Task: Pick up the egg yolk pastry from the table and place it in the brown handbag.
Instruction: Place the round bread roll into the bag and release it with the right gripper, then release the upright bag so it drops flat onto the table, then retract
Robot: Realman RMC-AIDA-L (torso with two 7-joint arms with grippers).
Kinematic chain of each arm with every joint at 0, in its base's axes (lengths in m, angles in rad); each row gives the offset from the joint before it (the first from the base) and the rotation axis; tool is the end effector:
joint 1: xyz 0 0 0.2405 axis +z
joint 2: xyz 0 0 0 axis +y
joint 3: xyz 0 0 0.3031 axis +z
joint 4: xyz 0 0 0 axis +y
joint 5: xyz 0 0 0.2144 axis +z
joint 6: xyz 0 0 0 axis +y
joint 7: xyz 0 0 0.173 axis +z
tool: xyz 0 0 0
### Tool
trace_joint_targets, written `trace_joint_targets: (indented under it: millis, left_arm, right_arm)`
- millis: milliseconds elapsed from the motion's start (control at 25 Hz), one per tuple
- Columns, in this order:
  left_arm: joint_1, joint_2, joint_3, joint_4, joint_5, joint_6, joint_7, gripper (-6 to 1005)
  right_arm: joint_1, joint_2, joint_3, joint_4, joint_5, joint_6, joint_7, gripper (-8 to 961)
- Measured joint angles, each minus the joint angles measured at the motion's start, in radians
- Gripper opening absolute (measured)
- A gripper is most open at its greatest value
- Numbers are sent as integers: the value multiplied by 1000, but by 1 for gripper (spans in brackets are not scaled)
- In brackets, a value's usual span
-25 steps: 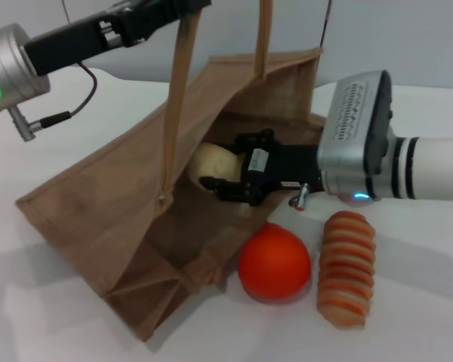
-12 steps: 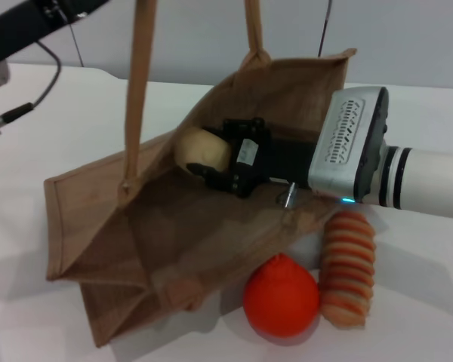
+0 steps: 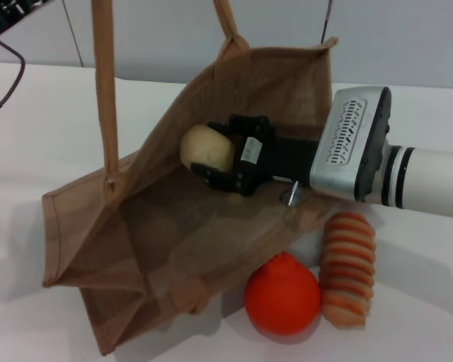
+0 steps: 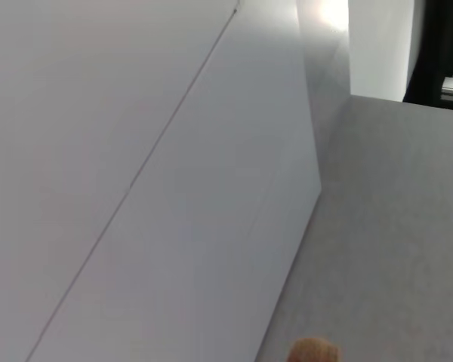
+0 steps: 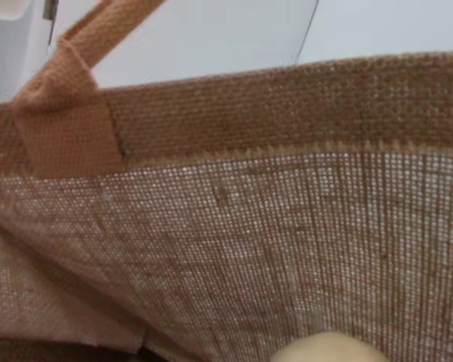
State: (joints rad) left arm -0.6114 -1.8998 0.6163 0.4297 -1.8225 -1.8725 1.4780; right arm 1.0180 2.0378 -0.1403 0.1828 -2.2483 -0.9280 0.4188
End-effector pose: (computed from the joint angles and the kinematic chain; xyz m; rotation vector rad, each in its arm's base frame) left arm -0.2248 0.3914 0.0940 -2.3398 -0.6888 -1.7471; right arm 0.1704 0.4415 -0.1697 -2.6479 -0.1478 0.5191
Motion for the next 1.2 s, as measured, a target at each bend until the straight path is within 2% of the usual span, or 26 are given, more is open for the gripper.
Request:
trace_joint_targets:
  millis: [160,360,600,760,960,1080,1200]
  left_arm:
    - [4,7,-16,-20,0,20,3,269]
    - [10,18,-64,-66,1,33,18,274]
    - [30,34,-136,-132,1,87,47,280]
    - [45,29,-169,-143,1,175,65,284]
    - [48,25,-161,-143,19,285,95,289]
    - [41,17,-158,-144,48,336,157,292]
    - [30,-1,-158,-145,82,387,239,295]
  right_arm:
    - [-4,-1,2,2,1,-11,-5,725]
    - [-12,-2,3,5,2,-35,1,764]
    - [-59,-7,15,-19,3,-197,0,795]
    - [-126,-8,70,-73,3,-324,-4,795]
    - [-208,-8,176,-137,3,-457,-26,796]
    - [-227,-7,205,-143,3,-481,-53,796]
    - [-235,-7,220,-144,3,-484,-62,796]
